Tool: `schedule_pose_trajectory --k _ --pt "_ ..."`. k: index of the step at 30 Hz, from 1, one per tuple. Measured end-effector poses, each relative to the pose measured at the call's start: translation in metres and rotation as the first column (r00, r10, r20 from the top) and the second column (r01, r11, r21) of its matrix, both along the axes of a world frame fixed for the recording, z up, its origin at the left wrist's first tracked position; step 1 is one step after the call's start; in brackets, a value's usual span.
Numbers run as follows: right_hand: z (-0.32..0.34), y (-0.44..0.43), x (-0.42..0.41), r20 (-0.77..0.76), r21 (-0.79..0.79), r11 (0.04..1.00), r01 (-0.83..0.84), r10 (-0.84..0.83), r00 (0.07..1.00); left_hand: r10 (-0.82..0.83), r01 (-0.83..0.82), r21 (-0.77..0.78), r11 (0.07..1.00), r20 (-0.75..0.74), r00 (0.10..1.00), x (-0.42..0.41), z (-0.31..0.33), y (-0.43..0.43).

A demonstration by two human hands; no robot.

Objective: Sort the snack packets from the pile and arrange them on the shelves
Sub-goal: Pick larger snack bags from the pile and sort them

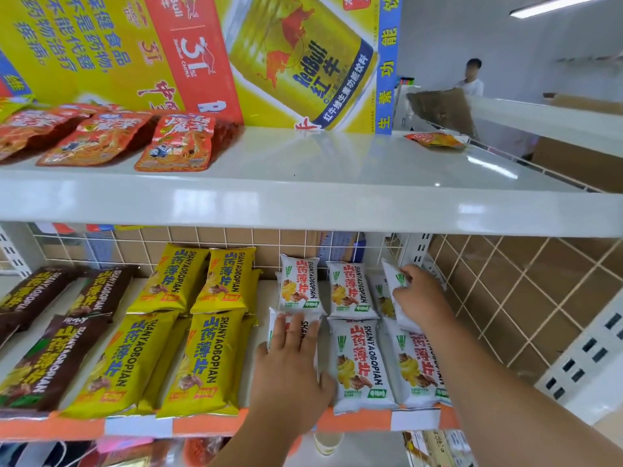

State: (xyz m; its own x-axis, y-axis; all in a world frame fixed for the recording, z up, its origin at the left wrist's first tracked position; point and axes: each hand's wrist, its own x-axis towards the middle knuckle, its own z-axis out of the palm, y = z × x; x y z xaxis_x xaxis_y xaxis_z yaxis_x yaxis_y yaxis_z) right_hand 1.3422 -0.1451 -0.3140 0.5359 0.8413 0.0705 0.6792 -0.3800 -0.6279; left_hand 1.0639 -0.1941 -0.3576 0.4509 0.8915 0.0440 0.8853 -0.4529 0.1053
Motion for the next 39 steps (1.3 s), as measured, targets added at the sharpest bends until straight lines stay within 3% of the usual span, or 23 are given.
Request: schedule_pose_trajectory --k 11,20,26,32,39 --pt "-0.017 0.035 0.015 0.283 -0.109 0.994 0.010 0.022 0.959 0.025 -0.026 0.026 0.999 0.048 0.999 0.004 -0.005 0.001" --pt "-0.029 0.041 0.012 0.314 -0.086 0.995 -0.046 0.071 0.947 0.029 -0.030 0.016 0.999 0.060 0.998 0.004 -0.003 0.000" --pt "-0.030 0.039 0.013 0.362 -0.093 0.988 -0.120 0.146 0.921 0.000 -0.010 0.117 0.993 0.086 0.996 0.003 -0.010 0.004" --pt "-0.034 0.043 0.021 0.362 -0.082 0.993 -0.089 0.113 0.925 0.024 -0.033 0.112 0.993 0.077 0.997 0.007 -0.011 0.004" --pt "-0.044 0.044 0.015 0.361 -0.236 0.968 -0.081 0.164 0.918 0.018 -0.029 0.123 0.992 0.086 0.996 0.006 -0.013 0.005"
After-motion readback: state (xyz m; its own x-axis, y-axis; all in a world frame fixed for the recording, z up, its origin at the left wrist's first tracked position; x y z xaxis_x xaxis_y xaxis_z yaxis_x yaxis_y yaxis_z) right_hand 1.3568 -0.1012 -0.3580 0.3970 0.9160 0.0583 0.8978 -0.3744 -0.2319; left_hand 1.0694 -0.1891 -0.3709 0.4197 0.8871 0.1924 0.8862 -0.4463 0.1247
